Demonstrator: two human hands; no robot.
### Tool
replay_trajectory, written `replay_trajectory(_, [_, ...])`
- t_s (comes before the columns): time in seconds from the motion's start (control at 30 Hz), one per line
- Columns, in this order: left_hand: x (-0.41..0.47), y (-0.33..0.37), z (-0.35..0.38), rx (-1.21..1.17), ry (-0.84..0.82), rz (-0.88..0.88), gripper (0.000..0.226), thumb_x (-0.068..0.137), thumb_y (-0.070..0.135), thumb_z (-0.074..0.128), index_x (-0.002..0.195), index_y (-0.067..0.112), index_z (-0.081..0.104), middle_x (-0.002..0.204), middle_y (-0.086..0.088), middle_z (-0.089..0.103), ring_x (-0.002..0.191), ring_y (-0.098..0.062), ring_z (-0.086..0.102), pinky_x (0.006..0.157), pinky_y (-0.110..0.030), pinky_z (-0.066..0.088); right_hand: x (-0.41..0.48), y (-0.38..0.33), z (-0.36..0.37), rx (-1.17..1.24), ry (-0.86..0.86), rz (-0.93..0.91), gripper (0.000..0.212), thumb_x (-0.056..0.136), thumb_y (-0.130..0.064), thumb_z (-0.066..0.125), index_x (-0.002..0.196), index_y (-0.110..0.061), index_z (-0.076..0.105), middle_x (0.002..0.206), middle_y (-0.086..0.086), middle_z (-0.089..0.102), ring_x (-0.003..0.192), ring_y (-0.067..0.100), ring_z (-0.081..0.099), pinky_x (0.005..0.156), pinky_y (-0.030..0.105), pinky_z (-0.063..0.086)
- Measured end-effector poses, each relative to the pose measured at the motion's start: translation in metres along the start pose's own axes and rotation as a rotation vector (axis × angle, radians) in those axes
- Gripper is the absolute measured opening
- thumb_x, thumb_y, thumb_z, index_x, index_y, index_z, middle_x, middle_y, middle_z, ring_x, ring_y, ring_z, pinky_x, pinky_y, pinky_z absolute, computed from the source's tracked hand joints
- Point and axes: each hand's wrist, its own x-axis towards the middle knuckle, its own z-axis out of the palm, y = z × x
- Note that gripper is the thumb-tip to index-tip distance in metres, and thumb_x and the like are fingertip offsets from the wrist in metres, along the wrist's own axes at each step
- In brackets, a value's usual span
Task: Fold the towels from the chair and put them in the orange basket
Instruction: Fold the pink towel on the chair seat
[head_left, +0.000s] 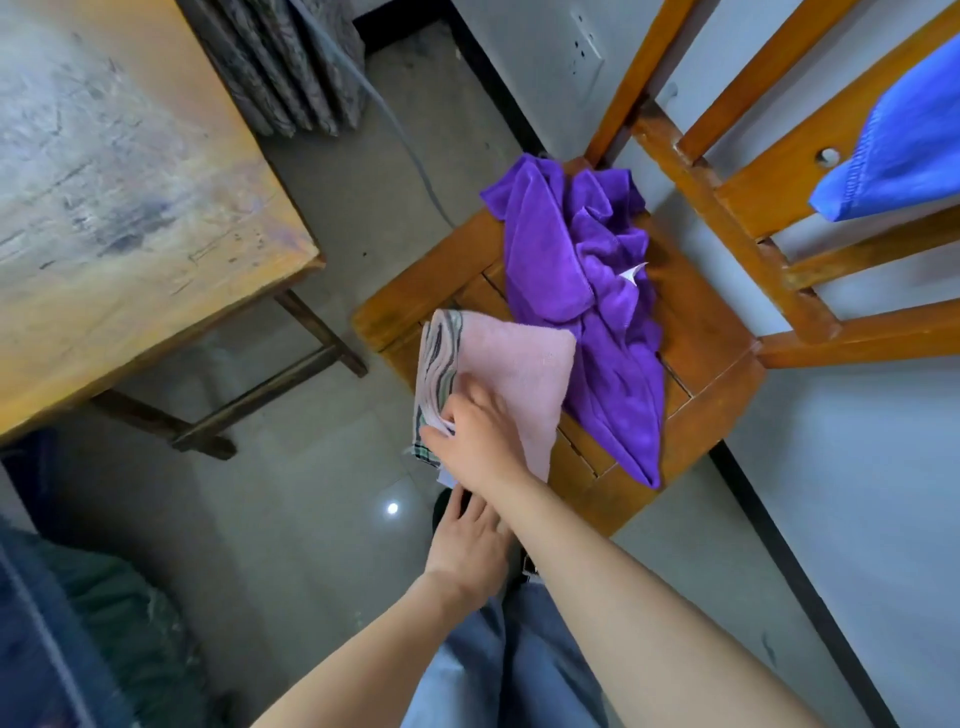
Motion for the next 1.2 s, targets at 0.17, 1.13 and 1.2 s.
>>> replay_trajectory(0.17, [-0.025,-0.034,0.02,0.077,0.156,0.118,0.043,0.064,0.021,0.038,0.09,0.019,0.073,0.101,-0.002,0.071,0.1,-0.023,0.06,0.087,-0.038,0.044,0.0,0.025,0.002,-0.058,-0.04,-0.031,0.034,0.096,-0.032,0.039,0.097,-0.007,0.062,0.118,0.008,0.059,0.114,0.026,0.048,0.095,0.037,0.04])
replay_trajectory(1.13, [0.055,-0.084,-0.047,0.252,0.711,0.275,0.062,0.078,0.04,0.048,0.128,0.004,0.04,0.134,-0.024,0.05,0.129,-0.036,0.031,0.105,-0.049,0.026,0.0,0.098,-0.006,-0.689,0.32,-0.364,0.063,0.079,-0.052,0.047,0.125,-0.01,0.048,0.135,0.021,0.05,0.131,0.032,0.033,0.107,0.046,0.025])
replay_trajectory(1.2, [0.048,-0.087,-0.025,0.319,0.664,0.311,0.081,0.07,0.049,0.061,0.131,0.002,0.037,0.139,-0.022,0.041,0.131,-0.036,0.029,0.108,-0.047,0.023,-0.016,0.114,0.013,-0.738,0.292,-0.458,0.072,0.071,-0.054,0.061,0.126,-0.011,0.043,0.137,0.02,0.048,0.131,0.032,0.029,0.106,0.047,0.024])
